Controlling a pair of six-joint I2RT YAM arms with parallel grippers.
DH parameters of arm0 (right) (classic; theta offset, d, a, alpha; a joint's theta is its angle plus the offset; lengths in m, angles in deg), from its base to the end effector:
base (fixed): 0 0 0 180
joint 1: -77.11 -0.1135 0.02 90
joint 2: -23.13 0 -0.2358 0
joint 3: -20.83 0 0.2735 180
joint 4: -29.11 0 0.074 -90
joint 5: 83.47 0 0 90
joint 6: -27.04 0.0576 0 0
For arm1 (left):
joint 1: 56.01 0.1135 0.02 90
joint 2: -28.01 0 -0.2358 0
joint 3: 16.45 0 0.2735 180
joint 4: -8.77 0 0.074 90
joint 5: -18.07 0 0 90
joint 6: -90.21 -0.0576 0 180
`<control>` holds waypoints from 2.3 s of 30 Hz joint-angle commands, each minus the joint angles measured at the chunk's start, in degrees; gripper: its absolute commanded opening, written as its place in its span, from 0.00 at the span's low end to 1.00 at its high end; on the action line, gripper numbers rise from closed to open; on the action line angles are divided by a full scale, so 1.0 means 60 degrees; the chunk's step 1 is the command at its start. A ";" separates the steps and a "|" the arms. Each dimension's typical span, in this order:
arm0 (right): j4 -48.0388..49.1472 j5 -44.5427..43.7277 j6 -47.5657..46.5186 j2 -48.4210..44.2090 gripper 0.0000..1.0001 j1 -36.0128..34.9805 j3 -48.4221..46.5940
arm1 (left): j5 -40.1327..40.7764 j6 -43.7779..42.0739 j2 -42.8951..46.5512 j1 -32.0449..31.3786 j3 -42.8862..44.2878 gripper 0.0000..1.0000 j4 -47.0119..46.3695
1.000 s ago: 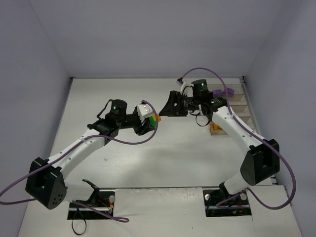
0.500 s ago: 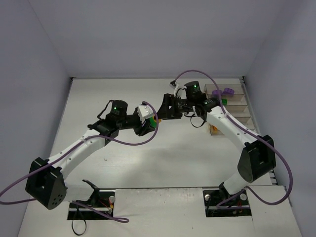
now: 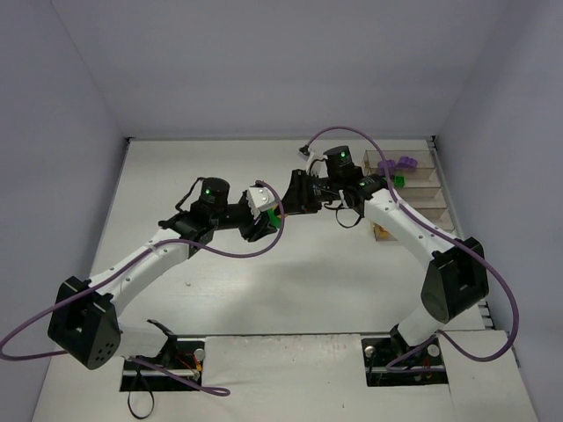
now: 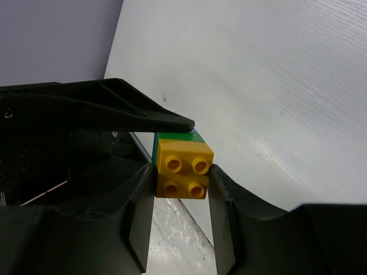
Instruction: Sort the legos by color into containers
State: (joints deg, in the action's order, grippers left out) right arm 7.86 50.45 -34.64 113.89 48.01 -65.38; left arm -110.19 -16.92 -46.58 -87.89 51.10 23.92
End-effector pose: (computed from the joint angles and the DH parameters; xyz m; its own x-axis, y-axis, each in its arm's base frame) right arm 0.3299 0.2293 0.2773 -0.7598 -0.0318 -0.6493 -0.6083 0.3871 0.6929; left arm 0.2692 -0.2094 0.2623 -0.0409 0.2978 -0.9537 0.9560 0.2890 0.0492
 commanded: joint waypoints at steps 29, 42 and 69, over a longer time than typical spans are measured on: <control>0.0785 0.0414 0.0129 -0.0171 0.00 -0.0057 -0.0195 | 0.0048 0.0628 -0.0459 -0.0165 0.0625 0.59 -0.1717; 0.0771 0.0121 -0.0017 -0.0434 0.00 0.0367 0.0068 | 0.0546 0.0774 -0.0577 -0.0122 0.0552 0.07 -0.1585; -0.2027 -0.5943 -0.1731 -0.1974 0.11 0.7208 0.1827 | 0.0693 0.1126 -0.0153 0.0054 0.0055 0.09 -0.1453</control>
State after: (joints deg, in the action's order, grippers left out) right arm -3.59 22.28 -43.60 101.34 90.80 -54.41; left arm -105.90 -9.99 -51.56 -87.71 51.30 17.56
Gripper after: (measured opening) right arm 0.345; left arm 0.446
